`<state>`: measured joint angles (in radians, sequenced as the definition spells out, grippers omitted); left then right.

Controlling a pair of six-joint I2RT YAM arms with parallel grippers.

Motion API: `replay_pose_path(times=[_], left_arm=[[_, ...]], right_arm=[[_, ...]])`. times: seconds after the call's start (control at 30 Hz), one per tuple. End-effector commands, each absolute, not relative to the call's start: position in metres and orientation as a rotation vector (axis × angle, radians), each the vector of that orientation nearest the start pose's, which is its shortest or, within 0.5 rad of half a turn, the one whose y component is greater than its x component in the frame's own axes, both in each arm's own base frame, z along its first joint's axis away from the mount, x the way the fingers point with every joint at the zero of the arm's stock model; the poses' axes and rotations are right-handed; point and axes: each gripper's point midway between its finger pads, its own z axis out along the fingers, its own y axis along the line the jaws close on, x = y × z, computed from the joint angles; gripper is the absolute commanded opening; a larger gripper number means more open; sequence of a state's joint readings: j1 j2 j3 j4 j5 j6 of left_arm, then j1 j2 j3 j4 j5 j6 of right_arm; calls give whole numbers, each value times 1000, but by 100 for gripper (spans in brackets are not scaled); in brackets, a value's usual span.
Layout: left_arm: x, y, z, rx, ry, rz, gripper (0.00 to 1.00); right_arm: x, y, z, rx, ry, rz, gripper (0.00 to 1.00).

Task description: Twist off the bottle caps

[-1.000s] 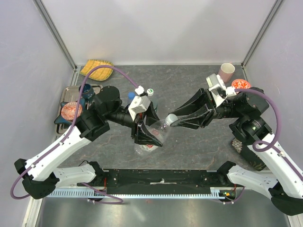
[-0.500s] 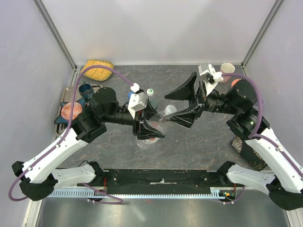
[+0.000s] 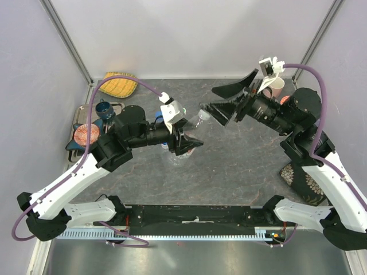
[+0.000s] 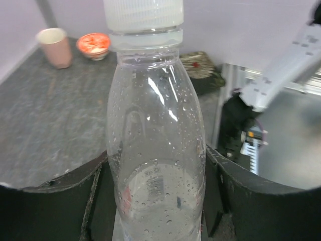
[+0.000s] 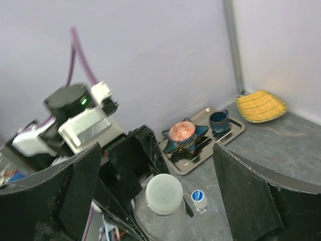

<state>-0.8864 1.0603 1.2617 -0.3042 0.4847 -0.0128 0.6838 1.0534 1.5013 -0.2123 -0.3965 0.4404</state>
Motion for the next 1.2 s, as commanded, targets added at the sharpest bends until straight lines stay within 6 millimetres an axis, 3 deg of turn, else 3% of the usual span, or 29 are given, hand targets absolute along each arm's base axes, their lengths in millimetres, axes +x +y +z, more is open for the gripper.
replay_pose_path(times=[0.0, 0.1, 0.27, 0.57, 0.83, 1.0, 1.17], left_arm=[[206, -306, 415, 867, 1393, -788, 42], [229, -298, 416, 753, 1423, -647, 41], [248, -295, 413, 651, 1442, -450, 38], [248, -304, 413, 666, 1432, -408, 38], [249, -306, 412, 667, 1433, -405, 39], [249, -307, 412, 666, 1435, -404, 39], [250, -308, 410, 670, 1438, -401, 38]], right_arm=[[228, 246, 531, -235, 1431, 1109, 98], [246, 238, 526, -114, 1472, 1059, 98], [265, 239, 515, -33, 1534, 1016, 98], [277, 254, 505, -45, 1581, 1022, 94], [280, 261, 490, -63, 1625, 1016, 80], [282, 262, 483, -68, 1639, 1007, 66], [280, 267, 478, -93, 1656, 1021, 63]])
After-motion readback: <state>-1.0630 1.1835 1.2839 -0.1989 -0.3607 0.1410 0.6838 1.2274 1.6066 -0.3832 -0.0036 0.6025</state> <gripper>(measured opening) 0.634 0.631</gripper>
